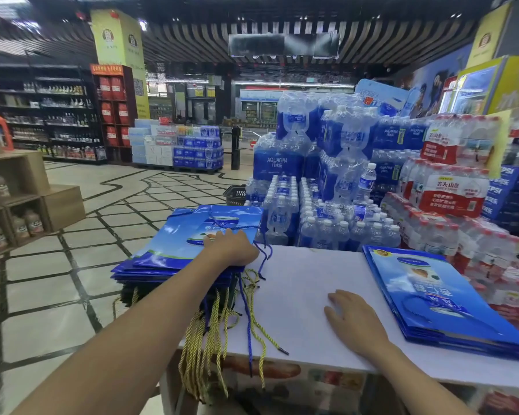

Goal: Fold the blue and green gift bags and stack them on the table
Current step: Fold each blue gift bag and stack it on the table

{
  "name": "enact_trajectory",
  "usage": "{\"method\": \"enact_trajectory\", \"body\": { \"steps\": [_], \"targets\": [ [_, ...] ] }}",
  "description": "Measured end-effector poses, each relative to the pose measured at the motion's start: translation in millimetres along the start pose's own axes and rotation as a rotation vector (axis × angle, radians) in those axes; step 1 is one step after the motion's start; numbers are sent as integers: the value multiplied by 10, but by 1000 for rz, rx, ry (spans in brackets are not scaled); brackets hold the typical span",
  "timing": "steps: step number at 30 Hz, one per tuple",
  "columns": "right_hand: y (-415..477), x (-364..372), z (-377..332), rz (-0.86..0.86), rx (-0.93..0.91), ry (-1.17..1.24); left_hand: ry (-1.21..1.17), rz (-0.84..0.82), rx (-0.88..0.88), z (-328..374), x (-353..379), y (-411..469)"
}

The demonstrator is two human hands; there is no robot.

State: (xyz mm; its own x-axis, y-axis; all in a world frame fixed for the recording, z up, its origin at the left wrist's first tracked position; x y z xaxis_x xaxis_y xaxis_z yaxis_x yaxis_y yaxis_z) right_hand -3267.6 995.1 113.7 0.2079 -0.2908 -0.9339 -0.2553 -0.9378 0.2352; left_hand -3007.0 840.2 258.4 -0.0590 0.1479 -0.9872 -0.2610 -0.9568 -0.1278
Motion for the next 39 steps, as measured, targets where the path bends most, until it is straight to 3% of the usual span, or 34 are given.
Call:
{"method": "enact_trajectory", "body": {
  "steps": [7,15,18,20,25,29,32,36,39],
  "targets": [
    [-17,-40,-28,12,13,93,-59,82,137,509,-48,-233],
    [26,-158,126,257,263,750,41,52,334,1447,304,-556],
    [55,-175,183,274,359,1025,106,-2,358,1670,665,-628],
    [70,-188,193,273,394,1086,136,-55,361,1754,922,-661],
    [248,-71,442,124,369,969,67,-142,357,1757,1353,-674],
    [244,-272,371,58,456,1001,-29,4,446,1572,1368,-611],
    [285,-308,327,17,521,1051,-16,-10,458,1289,1398,-552],
    [375,-377,283,-153,437,593,24,-37,528,1047,1475,-536],
    [436,-373,279,-109,369,339,38,-8,545,1027,1517,-581]
  ]
}}
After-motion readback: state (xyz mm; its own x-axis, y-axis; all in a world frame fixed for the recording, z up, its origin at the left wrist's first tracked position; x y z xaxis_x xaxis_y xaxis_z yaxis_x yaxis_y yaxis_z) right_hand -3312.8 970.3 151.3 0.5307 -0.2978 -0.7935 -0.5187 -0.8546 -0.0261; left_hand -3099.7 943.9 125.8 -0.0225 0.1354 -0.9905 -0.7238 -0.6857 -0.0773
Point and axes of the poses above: each hand's wrist, its own y-axis towards the middle knuckle, its own x-axis out of the palm, z = x × y, the point moved 1 cm from there along y, towards the middle knuckle, and after that the axes turned 4 degrees about -x, right-handed, at the moved point
